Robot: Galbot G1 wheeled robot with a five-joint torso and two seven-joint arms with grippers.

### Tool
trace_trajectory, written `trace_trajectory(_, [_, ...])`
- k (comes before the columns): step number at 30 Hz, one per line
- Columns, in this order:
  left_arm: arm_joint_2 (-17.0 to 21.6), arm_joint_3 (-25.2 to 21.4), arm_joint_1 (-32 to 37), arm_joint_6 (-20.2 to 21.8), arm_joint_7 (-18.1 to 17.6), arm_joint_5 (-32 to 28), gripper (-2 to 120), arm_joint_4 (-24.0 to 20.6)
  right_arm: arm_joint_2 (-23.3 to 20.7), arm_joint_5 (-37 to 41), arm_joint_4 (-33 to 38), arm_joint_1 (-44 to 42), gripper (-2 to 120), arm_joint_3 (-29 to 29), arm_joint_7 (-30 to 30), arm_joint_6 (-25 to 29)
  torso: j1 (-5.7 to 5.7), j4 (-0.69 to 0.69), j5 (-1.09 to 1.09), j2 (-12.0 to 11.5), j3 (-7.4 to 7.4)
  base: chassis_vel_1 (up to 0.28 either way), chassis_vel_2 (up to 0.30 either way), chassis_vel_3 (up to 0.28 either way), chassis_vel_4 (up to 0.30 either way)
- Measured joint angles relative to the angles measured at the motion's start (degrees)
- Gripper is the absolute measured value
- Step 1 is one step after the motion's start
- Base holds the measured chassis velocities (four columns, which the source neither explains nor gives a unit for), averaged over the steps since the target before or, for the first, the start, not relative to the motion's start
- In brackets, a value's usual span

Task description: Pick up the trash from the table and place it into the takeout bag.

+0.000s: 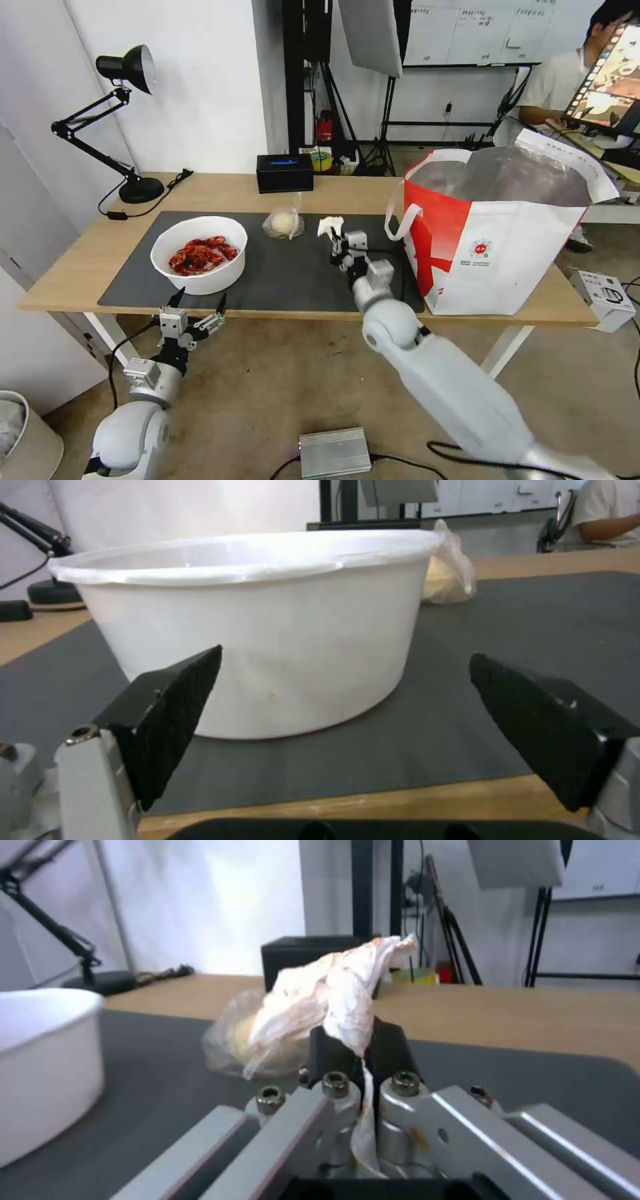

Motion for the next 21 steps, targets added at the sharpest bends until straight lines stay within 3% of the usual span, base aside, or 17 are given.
trace_trajectory(5, [0.4,0.12,-0.18,0.04,0.04,-0.04,100,0.54,-5.87,-2.25,6.02,-4.96,0,4.02,-3.99,2.48,0.0,0.0,0.01,0.0,-0.01,0.0,0.0,0.0,0.0])
trace_trajectory(10, [0.49,0.84,-0.61,0.04,0.01,-0.04,100,1.36,-12.92,-6.36,12.02,-13.57,0,13.32,-10.74,9.26,0.0,-0.02,0.02,0.0,-0.01,0.0,0.0,0.0,0.0])
trace_trajectory(15, [0.17,1.83,-1.36,0.04,0.01,0.19,100,2.08,-15.25,-7.65,15.43,-17.39,0,20.58,-13.84,14.44,0.0,-0.01,0.01,0.0,0.0,0.0,0.0,0.0,0.0])
trace_trajectory(21, [0.04,2.92,-1.84,0.04,0.01,0.96,100,2.28,-14.38,-6.54,16.89,-17.48,0,27.45,-14.23,16.85,0.0,-0.01,0.01,0.0,0.0,0.0,0.0,0.0,0.0])
